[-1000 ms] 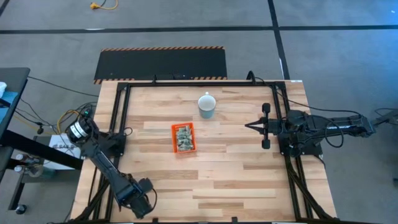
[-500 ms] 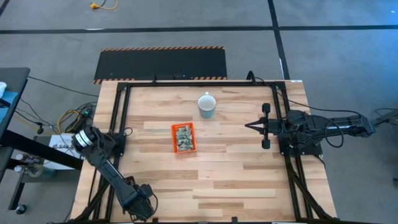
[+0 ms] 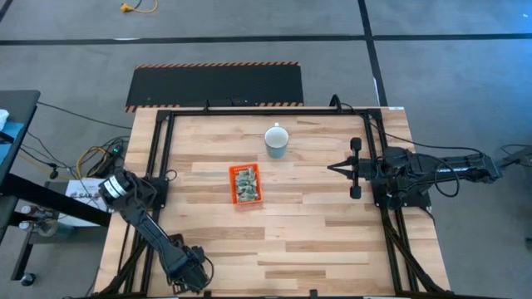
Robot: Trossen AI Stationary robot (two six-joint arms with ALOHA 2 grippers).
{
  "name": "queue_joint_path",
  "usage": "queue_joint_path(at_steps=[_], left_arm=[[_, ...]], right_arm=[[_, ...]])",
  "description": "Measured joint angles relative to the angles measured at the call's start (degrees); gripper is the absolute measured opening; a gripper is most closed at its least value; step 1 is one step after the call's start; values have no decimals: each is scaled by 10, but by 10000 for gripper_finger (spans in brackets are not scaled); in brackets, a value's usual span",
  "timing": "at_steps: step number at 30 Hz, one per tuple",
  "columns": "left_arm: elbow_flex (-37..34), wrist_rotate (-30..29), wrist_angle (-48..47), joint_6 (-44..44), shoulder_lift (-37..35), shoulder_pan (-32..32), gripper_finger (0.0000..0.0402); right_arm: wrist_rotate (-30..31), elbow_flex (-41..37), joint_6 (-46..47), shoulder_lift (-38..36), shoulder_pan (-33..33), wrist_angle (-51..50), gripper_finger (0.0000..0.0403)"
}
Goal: Pick and place items into bin
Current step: Put the green stevia packet into the orange bin
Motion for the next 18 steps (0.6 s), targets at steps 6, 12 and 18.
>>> queue_joint_path(at_steps=[6,12,18], left_arm=[[10,-22,-3,32,0,27,17],[52,-68,-33,70,1,59,7],[145,-178,-165,147,1,97,3]], right_arm=[[0,0,0,0,0,0,1],[0,0,0,0,0,0,1],[0,0,0,0,0,0,1]])
